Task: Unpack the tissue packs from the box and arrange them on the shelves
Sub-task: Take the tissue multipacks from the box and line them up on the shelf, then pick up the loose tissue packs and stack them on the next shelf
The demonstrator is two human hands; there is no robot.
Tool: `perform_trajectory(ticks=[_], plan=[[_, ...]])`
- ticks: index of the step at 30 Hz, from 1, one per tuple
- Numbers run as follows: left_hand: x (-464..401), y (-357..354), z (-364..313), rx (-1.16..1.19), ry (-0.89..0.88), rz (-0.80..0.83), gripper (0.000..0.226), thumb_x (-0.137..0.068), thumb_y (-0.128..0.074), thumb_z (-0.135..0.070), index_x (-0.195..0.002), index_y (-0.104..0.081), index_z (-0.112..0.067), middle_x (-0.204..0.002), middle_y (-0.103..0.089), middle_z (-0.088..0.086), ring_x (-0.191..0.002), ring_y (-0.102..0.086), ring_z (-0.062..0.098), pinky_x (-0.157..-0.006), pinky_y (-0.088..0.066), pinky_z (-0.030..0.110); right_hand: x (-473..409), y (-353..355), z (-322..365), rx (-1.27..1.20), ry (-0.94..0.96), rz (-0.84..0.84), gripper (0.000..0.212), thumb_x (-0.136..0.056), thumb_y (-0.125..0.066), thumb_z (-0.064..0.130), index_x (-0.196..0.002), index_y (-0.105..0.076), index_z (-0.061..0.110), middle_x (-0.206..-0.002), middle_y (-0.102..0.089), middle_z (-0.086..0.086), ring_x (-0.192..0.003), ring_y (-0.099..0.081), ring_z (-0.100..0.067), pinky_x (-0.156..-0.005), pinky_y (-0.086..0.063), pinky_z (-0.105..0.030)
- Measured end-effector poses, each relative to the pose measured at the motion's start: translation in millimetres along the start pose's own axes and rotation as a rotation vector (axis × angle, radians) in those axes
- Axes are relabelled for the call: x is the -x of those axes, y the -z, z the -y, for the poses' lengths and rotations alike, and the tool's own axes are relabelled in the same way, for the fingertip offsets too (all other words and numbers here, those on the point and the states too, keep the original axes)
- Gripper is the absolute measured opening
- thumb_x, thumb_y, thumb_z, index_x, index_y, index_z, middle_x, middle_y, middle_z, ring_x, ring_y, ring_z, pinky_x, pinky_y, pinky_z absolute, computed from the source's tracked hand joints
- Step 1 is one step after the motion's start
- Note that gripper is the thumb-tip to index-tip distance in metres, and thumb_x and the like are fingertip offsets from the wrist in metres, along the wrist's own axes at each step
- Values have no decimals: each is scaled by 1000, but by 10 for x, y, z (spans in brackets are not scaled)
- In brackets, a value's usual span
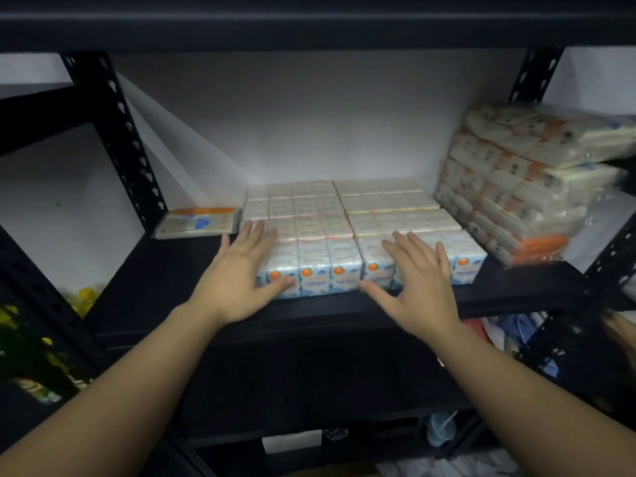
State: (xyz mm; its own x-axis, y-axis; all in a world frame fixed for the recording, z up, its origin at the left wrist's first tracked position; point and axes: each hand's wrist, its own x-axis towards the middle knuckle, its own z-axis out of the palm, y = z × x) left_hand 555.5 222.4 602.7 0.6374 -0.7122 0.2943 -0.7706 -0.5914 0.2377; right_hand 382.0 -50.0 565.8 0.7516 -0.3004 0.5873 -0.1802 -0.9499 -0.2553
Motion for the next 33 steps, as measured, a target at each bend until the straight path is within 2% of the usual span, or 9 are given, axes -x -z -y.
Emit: perform_trajectory(ticks=[5, 8, 11, 18, 21, 24, 27, 30, 33], plan=[[285, -286, -439, 111, -204, -102, 86, -94, -48, -66, -166, -24, -23, -175, -7, -1, -161, 6, 13, -129, 8, 37, 515, -5, -17, -51, 65, -136, 61, -88, -71, 55, -135, -65, 17, -151, -54, -2, -148, -41, -22, -125, -18, -56], [516, -566, -714, 150, -261, -81, 79, -98, -51, -55, -165, -24, -23, -175, -7, -1, -162, 6, 14, -130, 8, 37, 881, -32, -56, -64, 52, -78, 60, -89, -72, 53, -135, -67, 16, -150, -55, -2, -146, -43, -22, -124, -21, -56], [835, -899, -963, 184, -256, -16, 77, -99, -58, -48, -165, -26, -23, -174, -6, -3, -161, 7, 11, -128, 12, 30, 1256, -16, -170, -112, -6, 39, 60, -91, -69, 55, -137, -65, 17, -151, -54, 1, -146, -43, -19, -125, -22, -43], [1703, -1963, -1577, 285, -110, 393, 76, -104, -55, -50, -166, -17, -31, -172, -2, -9, -159, 10, 5, -125, 13, 25, 2436, -14, -736, -194, -169, 253, 59, -91, -65, 59, -135, -67, 20, -144, -60, 4, -136, -53, -18, -114, -40, -44], [2070, -2493, -1904, 302, -11, 583, 77, -100, -48, -59, -166, -20, -29, -173, -7, -6, -161, 3, 12, -130, 4, 33, 3073, -24, -1092, -232, -267, 349, 60, -92, -63, 62, -137, -65, 22, -143, -61, 5, -134, -54, -18, -109, -45, -49], [2338, -2946, -2251, 297, 31, 730, 80, -96, -41, -63, -165, -23, -27, -174, -13, -5, -162, -6, 17, -125, 3, 25, 3706, -50, -1420, -241, -349, 449, 65, -92, -55, 69, -137, -65, 23, -142, -62, 6, -133, -54, -16, -110, -44, -50], [2492, -3407, -2510, 264, 57, 850, 68, -103, -53, -52, -163, -32, -27, -170, -29, -5, -158, -22, 18, -124, -15, 25, 4300, -134, -1711, -238, -440, 572, 69, -91, -52, 72, -139, -63, 23, -143, -61, 5, -132, -55, -17, -111, -44, -46], [2653, -3964, -2641, 238, 80, 1036, 72, -88, -45, -74, -145, -56, -30, -144, -60, -2, -138, -50, 23, -111, -40, 31, 4831, -290, -1963, -237, -538, 724, 67, -91, -57, 65, -144, -59, 24, -148, -57, 4, -137, -50, -17, -114, -40, -36], [2826, -4589, -2679, 192, 78, 1165, 61, -95, -49, -62, -139, -60, -21, -135, -64, 3, -130, -56, 26, -107, -44, 36, 5290, -549, -2162, -239, -596, 840, 63, -94, -60, 59, -145, -58, 23, -148, -57, 4, -137, -49, -17, -112, -39, -30]])
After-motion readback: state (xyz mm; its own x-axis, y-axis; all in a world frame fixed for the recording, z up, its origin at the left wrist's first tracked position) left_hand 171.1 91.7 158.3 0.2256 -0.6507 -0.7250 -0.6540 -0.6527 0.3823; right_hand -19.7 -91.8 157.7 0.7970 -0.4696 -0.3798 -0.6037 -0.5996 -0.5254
